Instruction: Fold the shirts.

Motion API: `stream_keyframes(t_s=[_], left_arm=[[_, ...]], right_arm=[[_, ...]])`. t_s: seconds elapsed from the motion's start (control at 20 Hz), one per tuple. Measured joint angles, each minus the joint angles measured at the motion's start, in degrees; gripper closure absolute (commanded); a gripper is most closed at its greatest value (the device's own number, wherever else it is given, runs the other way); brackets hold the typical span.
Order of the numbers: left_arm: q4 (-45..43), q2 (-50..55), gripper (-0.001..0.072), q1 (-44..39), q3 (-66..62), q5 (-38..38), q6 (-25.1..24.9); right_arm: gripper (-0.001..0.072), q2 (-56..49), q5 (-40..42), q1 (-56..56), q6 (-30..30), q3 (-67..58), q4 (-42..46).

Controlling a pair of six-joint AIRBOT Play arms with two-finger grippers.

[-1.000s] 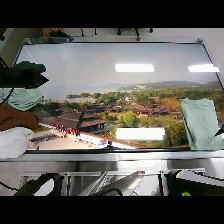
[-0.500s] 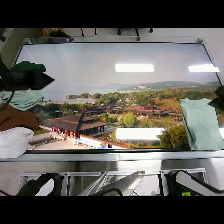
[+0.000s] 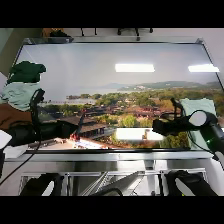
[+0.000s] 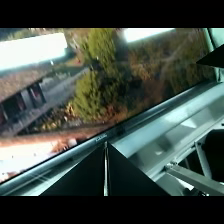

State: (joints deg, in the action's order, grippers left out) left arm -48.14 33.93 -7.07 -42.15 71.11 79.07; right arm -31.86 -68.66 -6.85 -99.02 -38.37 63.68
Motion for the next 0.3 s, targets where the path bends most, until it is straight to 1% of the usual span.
stream_keyframes(t_s=[0.3], left_arm=[[0.2,-3.5,0.0699,-1.4,4.1,0.2,1.5]], right_arm=[[0.0692,0.4,0.9,-4.7,-0.4,2.7,-1.6]])
